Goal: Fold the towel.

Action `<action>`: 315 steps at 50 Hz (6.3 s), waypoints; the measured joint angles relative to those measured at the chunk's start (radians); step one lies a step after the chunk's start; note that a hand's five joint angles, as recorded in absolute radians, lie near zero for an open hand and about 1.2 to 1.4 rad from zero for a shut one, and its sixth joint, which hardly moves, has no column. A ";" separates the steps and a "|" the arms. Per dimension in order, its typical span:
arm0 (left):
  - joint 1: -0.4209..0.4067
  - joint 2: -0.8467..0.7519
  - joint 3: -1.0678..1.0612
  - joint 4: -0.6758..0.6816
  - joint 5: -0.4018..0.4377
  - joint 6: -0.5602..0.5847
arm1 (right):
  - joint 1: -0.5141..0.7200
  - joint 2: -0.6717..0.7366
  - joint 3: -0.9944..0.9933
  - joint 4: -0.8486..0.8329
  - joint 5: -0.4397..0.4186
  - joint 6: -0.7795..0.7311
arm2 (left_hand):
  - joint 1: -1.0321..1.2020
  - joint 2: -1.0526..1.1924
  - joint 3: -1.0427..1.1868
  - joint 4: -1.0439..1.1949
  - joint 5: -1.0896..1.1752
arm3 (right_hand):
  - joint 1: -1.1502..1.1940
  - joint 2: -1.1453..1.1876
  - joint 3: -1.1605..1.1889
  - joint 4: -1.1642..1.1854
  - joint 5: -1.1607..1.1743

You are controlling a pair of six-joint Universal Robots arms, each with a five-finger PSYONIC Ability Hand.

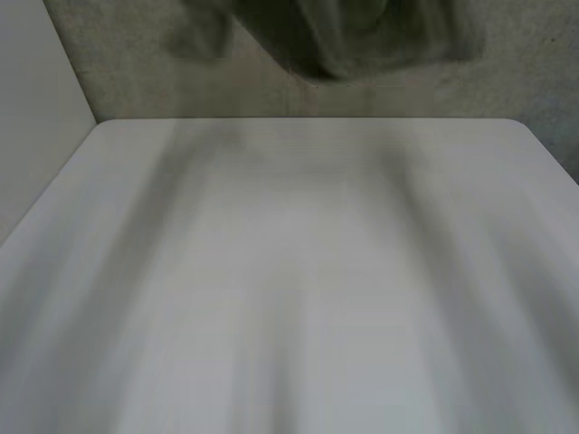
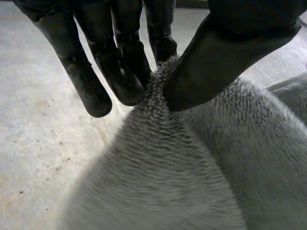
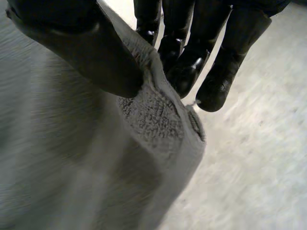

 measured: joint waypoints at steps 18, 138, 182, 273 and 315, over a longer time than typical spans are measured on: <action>0.032 0.069 -1.057 0.274 0.160 0.262 | -0.062 0.096 0.493 0.366 -0.032 -0.481 | 0.000 -0.001 0.002 0.004 0.000 | 0.000 0.005 0.000 0.000 0.000; 0.317 0.070 -0.955 -0.394 0.354 0.780 | -0.269 -0.132 0.603 0.711 -0.137 -0.450 | -0.024 0.011 -0.030 -0.001 -0.010 | 0.001 0.005 0.000 0.000 0.000; 0.233 -0.239 -0.118 -0.097 0.024 0.273 | -0.026 0.258 -0.229 0.206 0.145 -0.354 | 0.015 0.041 0.000 0.004 -0.010 | 0.001 0.015 0.000 0.000 0.000; 0.258 -0.163 0.110 -0.071 0.039 0.006 | -0.066 0.166 -0.296 0.264 0.201 -0.160 | 0.015 0.051 0.012 0.004 -0.010 | 0.002 0.024 0.000 0.000 0.012; 0.482 0.178 -1.117 0.118 0.321 0.351 | -0.302 -0.120 0.515 0.395 -0.089 -0.360 | 0.015 0.051 0.014 0.004 -0.010 | 0.002 0.024 0.000 0.000 0.012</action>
